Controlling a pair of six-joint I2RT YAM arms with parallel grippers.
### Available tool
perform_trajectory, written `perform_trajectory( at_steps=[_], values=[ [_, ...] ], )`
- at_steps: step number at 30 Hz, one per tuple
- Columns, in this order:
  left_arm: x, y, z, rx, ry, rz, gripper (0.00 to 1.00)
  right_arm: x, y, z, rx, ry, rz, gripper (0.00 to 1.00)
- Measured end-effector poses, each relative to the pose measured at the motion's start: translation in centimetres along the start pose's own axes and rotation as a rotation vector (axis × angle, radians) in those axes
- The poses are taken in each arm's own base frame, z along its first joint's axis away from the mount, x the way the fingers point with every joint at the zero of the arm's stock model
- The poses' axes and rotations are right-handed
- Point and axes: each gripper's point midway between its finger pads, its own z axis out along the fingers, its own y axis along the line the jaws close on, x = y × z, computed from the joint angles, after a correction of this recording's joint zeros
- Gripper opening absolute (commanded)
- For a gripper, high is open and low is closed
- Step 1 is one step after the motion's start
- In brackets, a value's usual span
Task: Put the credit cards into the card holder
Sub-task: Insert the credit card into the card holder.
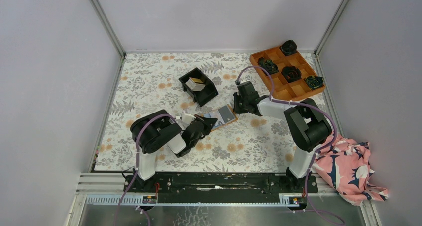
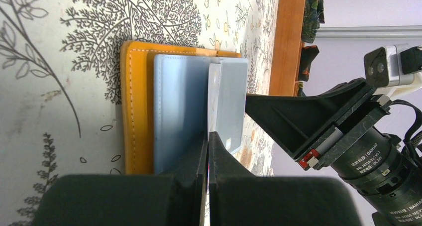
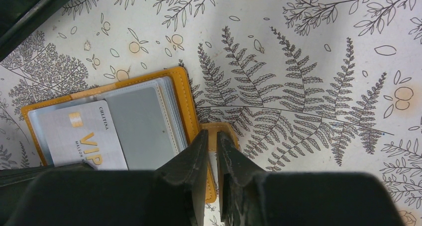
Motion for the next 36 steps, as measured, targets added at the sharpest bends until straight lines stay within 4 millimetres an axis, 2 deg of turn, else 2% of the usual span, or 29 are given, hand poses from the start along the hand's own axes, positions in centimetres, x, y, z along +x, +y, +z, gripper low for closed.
perform_trajectory(
  at_steps=[32, 36],
  values=[
    [1.6, -1.0, 1.5, 0.078, 0.022, -0.057, 0.0, -0.2, 0.2, 0.3, -0.005, -0.007, -0.001, 0.19],
    [2.3, -1.4, 2.0, 0.078, 0.037, -0.049, 0.08, -0.3, 0.2, 0.4, -0.006, -0.009, -0.001, 0.19]
  ],
)
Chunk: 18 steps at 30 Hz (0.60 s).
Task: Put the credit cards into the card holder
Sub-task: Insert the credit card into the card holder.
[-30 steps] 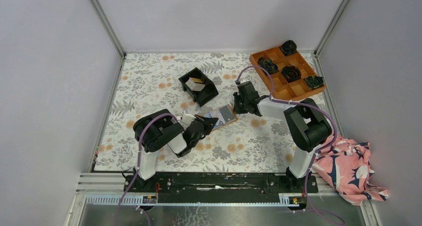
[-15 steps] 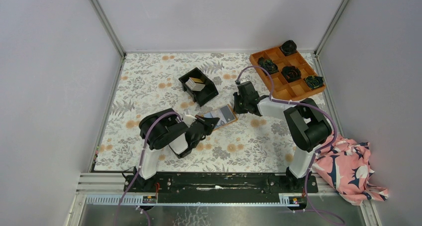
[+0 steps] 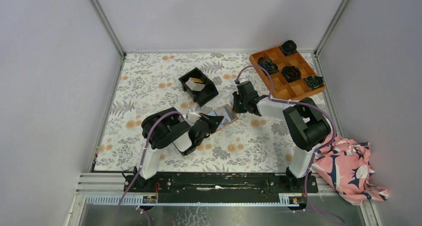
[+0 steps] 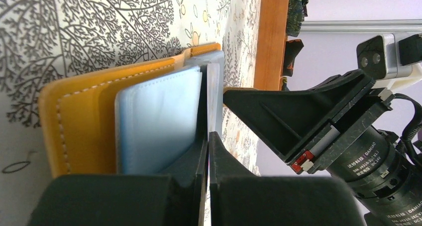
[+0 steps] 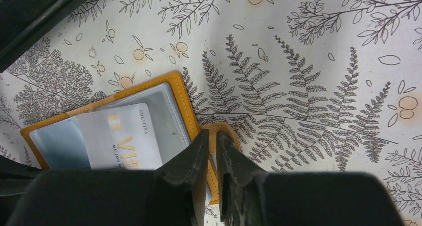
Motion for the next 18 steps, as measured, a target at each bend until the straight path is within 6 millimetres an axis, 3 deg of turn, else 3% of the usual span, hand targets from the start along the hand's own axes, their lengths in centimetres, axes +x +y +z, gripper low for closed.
perform_trajectory(
  at_steps=[4, 10, 18],
  values=[
    [0.2, 0.1, 0.0, -0.016, 0.006, 0.013, 0.22, 0.0, 0.0, 0.0, 0.0, 0.0, 0.0, 0.19],
    [0.4, 0.3, -1.0, -0.046, 0.041, 0.056, 0.34, 0.0, 0.1, 0.0, -0.002, -0.002, -0.001, 0.22],
    [0.5, 0.5, -2.4, -0.053, 0.07, 0.076, 0.4, -0.1, 0.1, 0.0, -0.001, -0.004, -0.003, 0.24]
  ],
)
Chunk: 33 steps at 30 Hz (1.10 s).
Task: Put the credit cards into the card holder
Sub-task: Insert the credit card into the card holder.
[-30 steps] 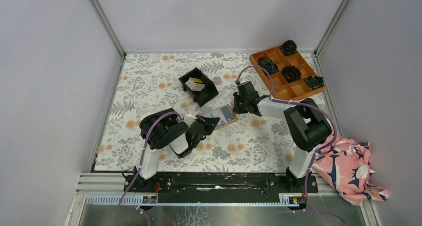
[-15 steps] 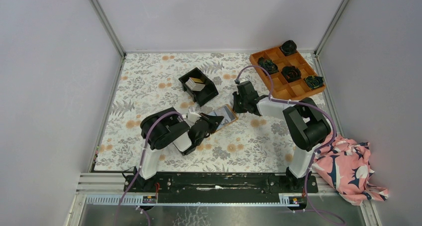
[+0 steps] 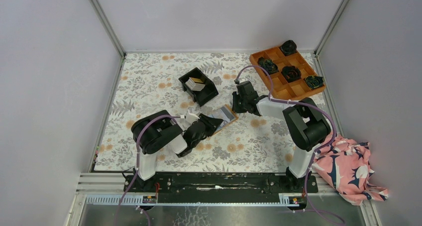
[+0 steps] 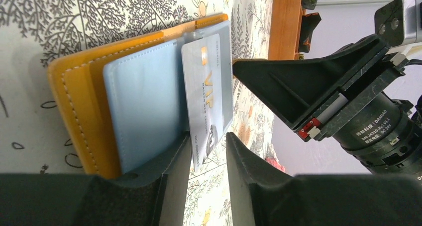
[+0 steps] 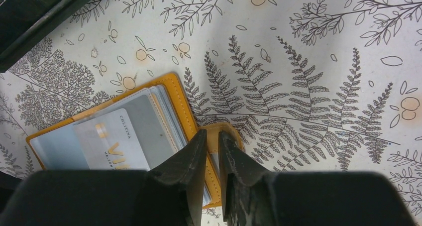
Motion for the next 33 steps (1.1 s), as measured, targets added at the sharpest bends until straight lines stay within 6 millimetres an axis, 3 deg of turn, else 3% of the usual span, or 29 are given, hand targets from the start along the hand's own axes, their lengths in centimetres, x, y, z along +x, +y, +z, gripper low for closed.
perform_trajectory(
  at_steps=[22, 33],
  values=[
    [0.1, 0.1, -1.3, -0.003, 0.029, 0.047, 0.44, 0.5, 0.2, -0.4, -0.001, 0.014, -0.006, 0.23],
    [0.2, 0.2, -1.6, 0.004, 0.04, 0.068, 0.43, 1.2, 0.2, -1.9, 0.017, 0.035, -0.027, 0.25]
  ],
)
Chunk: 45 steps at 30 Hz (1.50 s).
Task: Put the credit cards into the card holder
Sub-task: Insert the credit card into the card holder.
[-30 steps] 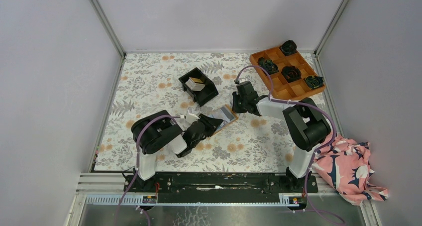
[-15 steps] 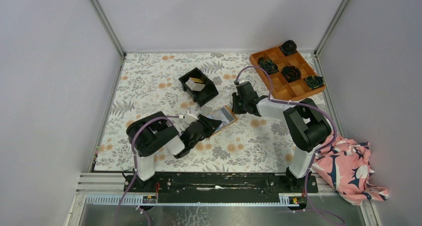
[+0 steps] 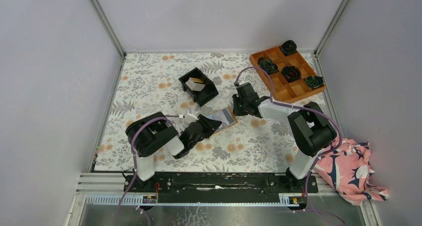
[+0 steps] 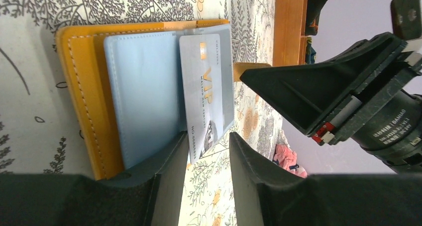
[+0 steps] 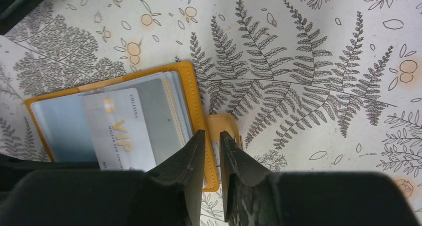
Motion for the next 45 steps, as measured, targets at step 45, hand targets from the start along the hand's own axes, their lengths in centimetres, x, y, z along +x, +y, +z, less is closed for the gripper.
perform_trajectory(
  at_steps=[45],
  values=[
    [0.5, 0.0, 0.2, 0.049, 0.043, 0.02, 0.4, 1.2, 12.0, 0.1, -0.168, 0.075, -0.213, 0.18]
  ],
)
